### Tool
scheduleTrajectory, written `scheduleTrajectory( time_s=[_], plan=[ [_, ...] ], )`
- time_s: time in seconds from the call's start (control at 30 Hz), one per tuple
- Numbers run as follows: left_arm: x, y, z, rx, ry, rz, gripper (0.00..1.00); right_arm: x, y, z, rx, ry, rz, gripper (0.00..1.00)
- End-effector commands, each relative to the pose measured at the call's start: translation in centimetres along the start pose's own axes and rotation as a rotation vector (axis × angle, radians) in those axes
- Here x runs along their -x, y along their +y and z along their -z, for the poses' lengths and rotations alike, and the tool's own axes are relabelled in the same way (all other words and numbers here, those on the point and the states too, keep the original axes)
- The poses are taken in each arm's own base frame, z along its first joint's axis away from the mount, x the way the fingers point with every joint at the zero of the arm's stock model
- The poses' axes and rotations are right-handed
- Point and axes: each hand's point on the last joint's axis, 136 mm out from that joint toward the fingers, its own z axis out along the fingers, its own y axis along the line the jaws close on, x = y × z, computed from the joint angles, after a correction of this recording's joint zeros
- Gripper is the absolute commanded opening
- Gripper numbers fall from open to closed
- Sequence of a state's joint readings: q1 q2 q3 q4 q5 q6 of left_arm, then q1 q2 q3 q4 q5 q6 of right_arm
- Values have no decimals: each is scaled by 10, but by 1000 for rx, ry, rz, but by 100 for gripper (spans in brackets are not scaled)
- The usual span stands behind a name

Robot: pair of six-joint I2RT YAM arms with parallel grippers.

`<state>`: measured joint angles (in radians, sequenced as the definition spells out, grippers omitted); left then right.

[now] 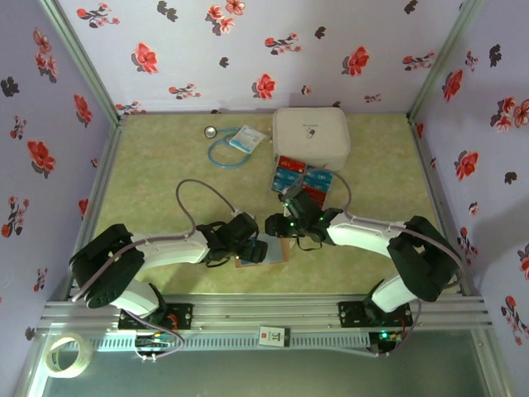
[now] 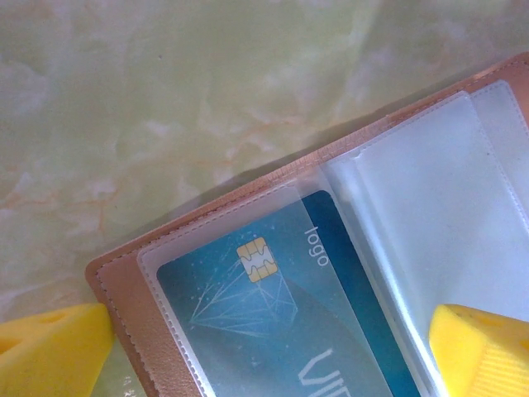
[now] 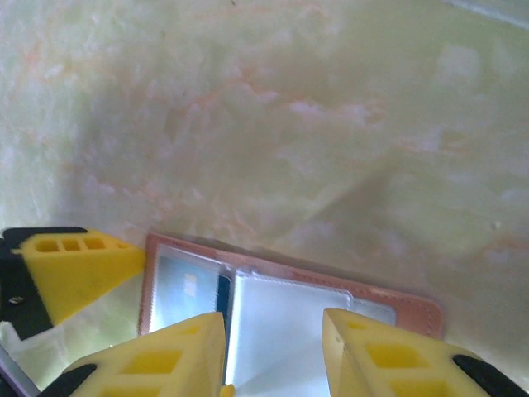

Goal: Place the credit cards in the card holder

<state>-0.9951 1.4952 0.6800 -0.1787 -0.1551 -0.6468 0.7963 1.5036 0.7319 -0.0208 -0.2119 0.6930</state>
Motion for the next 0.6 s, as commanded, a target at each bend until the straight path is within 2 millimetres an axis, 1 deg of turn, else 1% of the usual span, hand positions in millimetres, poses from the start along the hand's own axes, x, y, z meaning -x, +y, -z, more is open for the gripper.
scheduleTrajectory(
  time_s=[0.0, 0.13, 0.33, 0.57],
  plan=[
    [-22, 20, -8, 81, 70, -34, 100, -11, -10, -3, -7, 21, -41, 36],
    [-23, 21, -8, 84, 70, -33, 100, -17, -12, -10, 5, 40, -55, 36],
    [-23, 21, -7, 85, 68, -30, 100, -21, -14, -18, 15, 58, -66, 35],
    [-23, 21, -7, 86, 66, -29, 100, -26, -20, -22, 5, 68, -72, 36]
  ],
)
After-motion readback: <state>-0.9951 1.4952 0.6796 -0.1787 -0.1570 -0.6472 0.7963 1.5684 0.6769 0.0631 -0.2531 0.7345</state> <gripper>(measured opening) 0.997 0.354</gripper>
